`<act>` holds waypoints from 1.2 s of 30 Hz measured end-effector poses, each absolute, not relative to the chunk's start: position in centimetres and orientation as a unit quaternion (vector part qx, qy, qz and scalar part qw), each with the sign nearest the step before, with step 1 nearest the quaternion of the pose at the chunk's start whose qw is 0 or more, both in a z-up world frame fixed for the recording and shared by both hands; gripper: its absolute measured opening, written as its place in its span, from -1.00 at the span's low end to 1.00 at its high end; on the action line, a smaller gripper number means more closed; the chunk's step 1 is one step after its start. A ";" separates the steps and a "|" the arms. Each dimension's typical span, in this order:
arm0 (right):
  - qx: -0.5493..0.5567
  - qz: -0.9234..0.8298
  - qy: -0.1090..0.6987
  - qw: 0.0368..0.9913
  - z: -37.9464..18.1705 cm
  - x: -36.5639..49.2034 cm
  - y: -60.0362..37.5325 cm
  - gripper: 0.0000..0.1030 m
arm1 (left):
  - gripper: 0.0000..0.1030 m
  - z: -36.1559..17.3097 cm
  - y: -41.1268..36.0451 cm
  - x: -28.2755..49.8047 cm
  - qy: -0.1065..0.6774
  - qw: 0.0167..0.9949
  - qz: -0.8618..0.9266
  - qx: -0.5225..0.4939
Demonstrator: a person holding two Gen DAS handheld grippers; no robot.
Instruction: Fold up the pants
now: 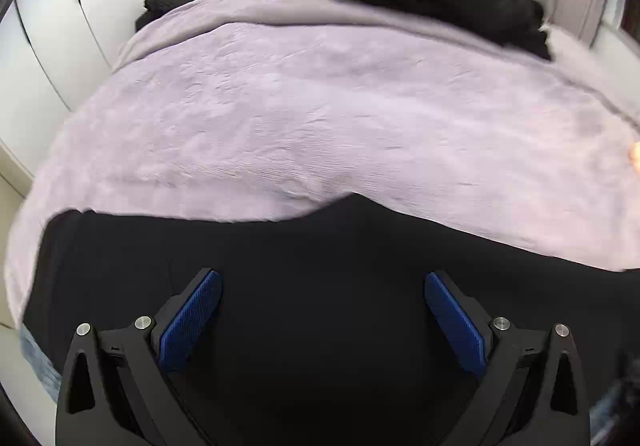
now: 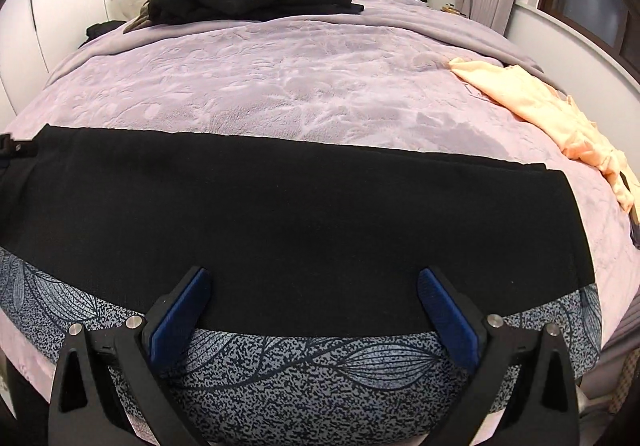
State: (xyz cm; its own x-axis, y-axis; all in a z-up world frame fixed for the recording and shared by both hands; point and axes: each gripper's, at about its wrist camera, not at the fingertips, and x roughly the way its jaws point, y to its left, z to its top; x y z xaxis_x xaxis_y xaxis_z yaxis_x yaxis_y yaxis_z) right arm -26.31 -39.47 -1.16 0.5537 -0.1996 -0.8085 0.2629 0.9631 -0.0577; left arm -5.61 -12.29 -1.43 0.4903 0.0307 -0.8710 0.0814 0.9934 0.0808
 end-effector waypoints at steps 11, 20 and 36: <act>0.036 -0.143 0.437 0.887 -1.6 -26.7 -39.0 1.00 | 1.00 -1.6 3.2 -4.6 0.504 0.859 0.091 0.014; 0.010 -0.079 0.440 0.894 2.3 -25.3 -33.6 1.00 | 1.00 0.6 2.9 -11.9 0.481 0.873 0.076 -0.028; -0.057 0.024 0.472 0.879 -0.5 -23.4 -26.6 1.00 | 1.00 -1.6 -4.8 -16.1 0.460 0.880 -0.014 0.115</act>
